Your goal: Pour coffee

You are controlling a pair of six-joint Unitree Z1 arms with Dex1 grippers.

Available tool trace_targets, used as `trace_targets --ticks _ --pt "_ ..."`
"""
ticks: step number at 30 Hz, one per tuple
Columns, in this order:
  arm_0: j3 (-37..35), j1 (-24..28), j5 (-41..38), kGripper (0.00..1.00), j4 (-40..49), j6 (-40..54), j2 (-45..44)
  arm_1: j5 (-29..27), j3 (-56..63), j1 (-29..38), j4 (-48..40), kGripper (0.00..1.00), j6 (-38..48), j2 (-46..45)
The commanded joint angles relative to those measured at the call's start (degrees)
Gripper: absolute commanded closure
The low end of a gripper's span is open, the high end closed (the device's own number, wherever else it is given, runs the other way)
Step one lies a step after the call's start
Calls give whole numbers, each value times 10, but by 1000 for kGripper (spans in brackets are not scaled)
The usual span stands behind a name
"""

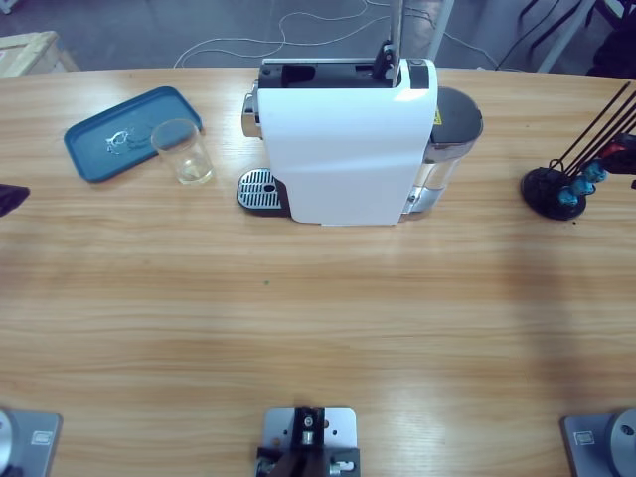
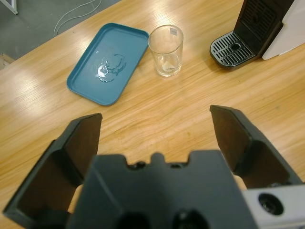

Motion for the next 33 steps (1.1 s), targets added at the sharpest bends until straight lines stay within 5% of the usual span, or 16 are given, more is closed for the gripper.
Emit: trace_targets --ticks 1,11,19,27,33 --pt "24 -6 8 36 -9 5 -7 -2 21 -10 2 1000 5 -32" --pt "27 -6 7 36 -14 5 -8 -3 -76 -10 135 1000 16 -111" --pt "29 -6 7 36 -21 6 -8 17 -272 18 311 1000 -16 -146" --pt "32 -6 5 29 -28 7 -7 75 -289 373 390 1000 -164 -132" --pt "33 -6 6 10 -27 7 -8 170 -320 447 418 1000 -200 -56"
